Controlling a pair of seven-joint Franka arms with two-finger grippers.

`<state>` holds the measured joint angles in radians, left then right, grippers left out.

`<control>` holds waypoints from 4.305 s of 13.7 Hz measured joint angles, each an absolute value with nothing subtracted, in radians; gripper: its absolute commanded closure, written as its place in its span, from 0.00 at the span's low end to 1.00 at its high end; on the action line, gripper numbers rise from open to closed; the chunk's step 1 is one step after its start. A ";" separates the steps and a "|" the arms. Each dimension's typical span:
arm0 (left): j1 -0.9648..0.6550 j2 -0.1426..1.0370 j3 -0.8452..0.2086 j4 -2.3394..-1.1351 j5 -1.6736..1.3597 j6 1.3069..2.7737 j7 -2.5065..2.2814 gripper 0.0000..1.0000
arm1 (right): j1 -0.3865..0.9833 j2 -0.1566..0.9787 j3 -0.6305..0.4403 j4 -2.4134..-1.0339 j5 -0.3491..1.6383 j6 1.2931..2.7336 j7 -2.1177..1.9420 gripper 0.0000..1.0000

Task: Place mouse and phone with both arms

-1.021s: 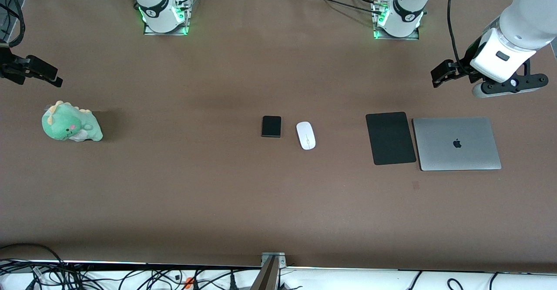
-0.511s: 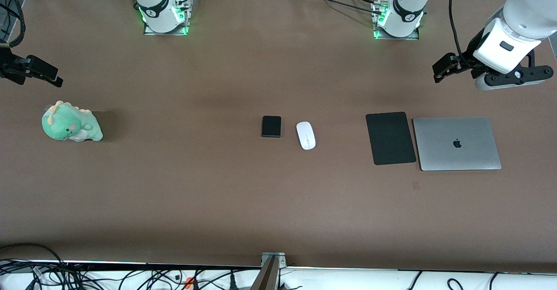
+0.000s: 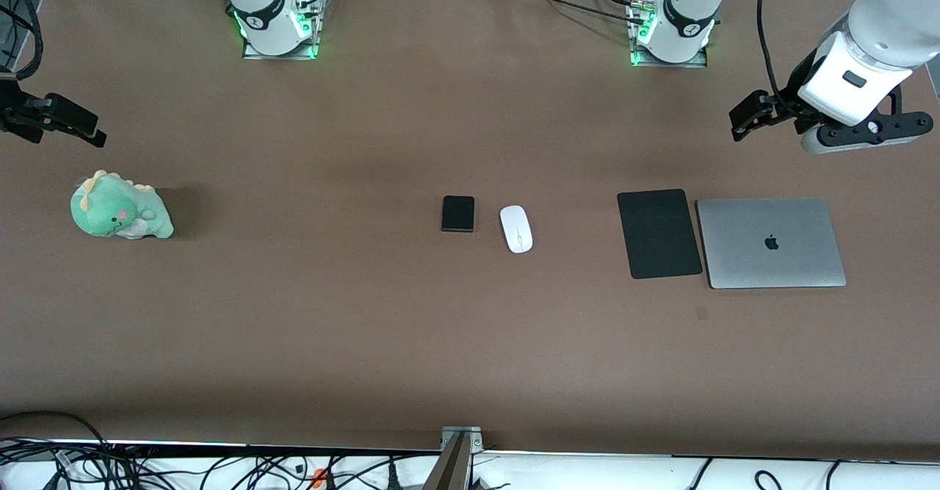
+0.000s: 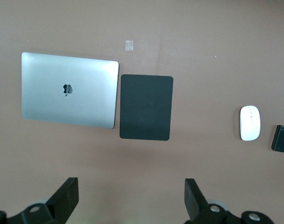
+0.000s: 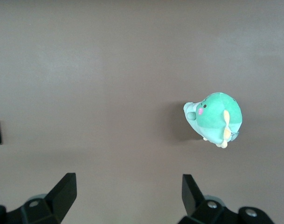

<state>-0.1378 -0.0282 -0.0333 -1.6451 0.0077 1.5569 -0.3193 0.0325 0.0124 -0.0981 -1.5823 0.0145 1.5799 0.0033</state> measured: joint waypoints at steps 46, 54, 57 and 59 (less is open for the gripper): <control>-0.138 -0.004 -0.035 -1.645 0.008 1.568 -0.310 0.00 | 0.528 0.388 -0.078 -1.666 0.036 2.035 0.531 0.00; -0.138 0.006 -0.035 -1.645 0.008 1.568 -0.310 0.00 | 0.730 0.557 -0.077 -1.668 0.065 2.329 0.829 0.00; -0.138 0.007 -0.035 -1.645 0.008 1.569 -0.310 0.00 | 0.769 0.620 -0.078 -1.668 0.065 2.409 0.840 0.00; -0.138 0.007 -0.035 -1.645 0.008 1.569 -0.310 0.00 | 0.794 0.653 -0.078 -1.668 0.064 2.446 0.840 0.00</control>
